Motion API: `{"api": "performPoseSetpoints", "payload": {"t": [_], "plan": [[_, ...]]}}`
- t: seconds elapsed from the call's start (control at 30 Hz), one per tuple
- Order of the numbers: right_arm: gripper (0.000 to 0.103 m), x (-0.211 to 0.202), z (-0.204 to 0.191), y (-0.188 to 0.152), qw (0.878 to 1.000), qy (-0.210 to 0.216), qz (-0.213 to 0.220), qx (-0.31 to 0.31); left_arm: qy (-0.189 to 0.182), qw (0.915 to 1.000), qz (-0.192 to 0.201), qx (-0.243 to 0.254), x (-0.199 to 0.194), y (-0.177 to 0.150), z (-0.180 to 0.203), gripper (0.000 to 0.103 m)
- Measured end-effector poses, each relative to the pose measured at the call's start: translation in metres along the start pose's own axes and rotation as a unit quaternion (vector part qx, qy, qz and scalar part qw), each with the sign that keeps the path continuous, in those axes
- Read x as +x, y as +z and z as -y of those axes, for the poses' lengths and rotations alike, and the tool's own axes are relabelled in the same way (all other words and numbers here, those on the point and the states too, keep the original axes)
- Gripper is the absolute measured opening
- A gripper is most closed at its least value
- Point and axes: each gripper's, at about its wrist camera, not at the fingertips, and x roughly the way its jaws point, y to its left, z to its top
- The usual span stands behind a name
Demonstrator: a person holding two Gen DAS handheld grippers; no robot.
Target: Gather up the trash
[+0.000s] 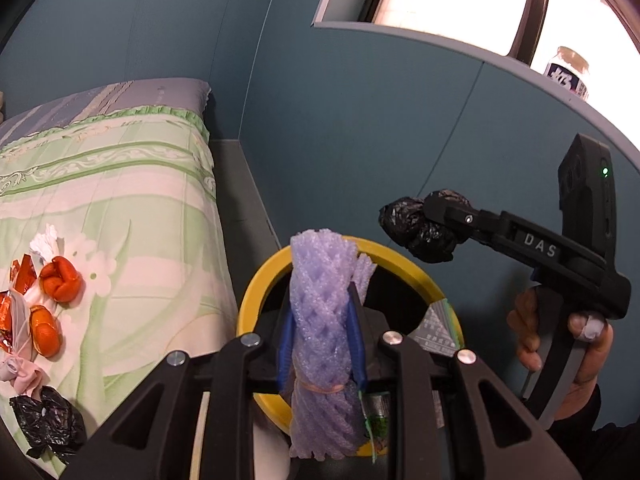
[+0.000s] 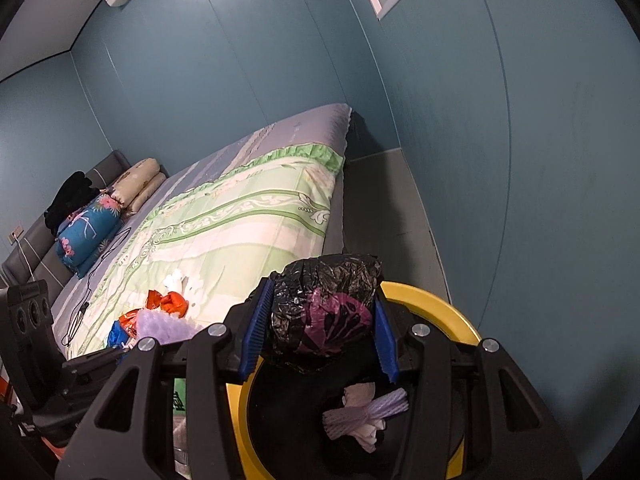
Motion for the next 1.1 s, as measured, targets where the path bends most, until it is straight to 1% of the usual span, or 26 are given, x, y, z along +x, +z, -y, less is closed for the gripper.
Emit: {"api": "performPoseSetpoints", "payload": {"t": [0.23, 0.3, 0.33, 0.37, 0.4, 0.47, 0.5, 0.57, 0.6, 0.7, 0.73, 0.77, 0.87, 0.93, 1.1], "plan": [[0.046, 0.007, 0.006, 0.0, 1.0, -0.01, -0.01, 0.008, -0.002, 0.9998, -0.013, 0.013, 0.009, -0.006, 0.008, 0.022], [0.049, 0.007, 0.008, -0.001, 1.0, -0.01, -0.009, 0.012, -0.003, 0.9998, -0.016, 0.014, 0.01, -0.007, 0.009, 0.023], [0.053, 0.007, 0.009, -0.001, 1.0, -0.01, -0.008, 0.016, -0.006, 0.9997, -0.018, 0.014, 0.011, -0.007, 0.009, 0.027], [0.054, 0.007, 0.011, -0.001, 1.0, -0.011, -0.007, 0.019, -0.006, 0.9997, -0.019, 0.014, 0.01, -0.008, 0.01, 0.034], [0.054, 0.006, 0.013, 0.0, 1.0, -0.015, -0.004, 0.023, -0.005, 0.9997, -0.018, 0.014, 0.009, -0.009, 0.01, 0.039], [0.055, 0.004, 0.015, 0.0, 0.999, -0.018, -0.002, 0.026, 0.0, 0.9998, -0.012, 0.014, 0.006, -0.01, 0.01, 0.053], [0.056, 0.003, 0.016, 0.0, 0.999, -0.019, 0.0, 0.029, 0.0, 0.9999, -0.011, 0.013, 0.005, -0.01, 0.009, 0.056], [0.06, 0.001, 0.019, 0.001, 0.999, -0.019, 0.004, 0.034, 0.0, 1.0, -0.007, 0.007, -0.001, -0.011, 0.006, 0.07], [0.061, 0.0, 0.019, 0.001, 0.999, -0.019, 0.006, 0.036, 0.0, 1.0, -0.003, 0.003, -0.004, -0.01, 0.004, 0.072], [0.061, -0.004, 0.019, 0.002, 0.999, -0.018, 0.015, 0.038, 0.003, 0.9999, 0.01, 0.001, -0.015, -0.007, -0.001, 0.074], [0.064, -0.005, 0.018, 0.002, 0.999, -0.019, 0.019, 0.037, 0.008, 0.9998, 0.017, 0.001, -0.019, -0.005, -0.003, 0.078], [0.066, -0.007, 0.018, 0.002, 0.999, -0.018, 0.023, 0.035, 0.01, 0.9997, 0.024, -0.002, -0.024, -0.004, -0.005, 0.085], [0.07, -0.013, 0.009, 0.003, 0.999, -0.007, 0.042, 0.021, 0.018, 0.9987, 0.043, -0.023, -0.035, 0.0, -0.015, 0.094], [0.074, -0.017, 0.003, 0.004, 0.998, 0.003, 0.054, 0.011, 0.025, 0.9979, 0.05, -0.033, -0.043, 0.003, -0.021, 0.094], [0.082, -0.026, -0.013, 0.005, 0.996, 0.034, 0.079, -0.01, 0.051, 0.9931, 0.083, -0.065, -0.067, 0.008, -0.045, 0.095]]}}
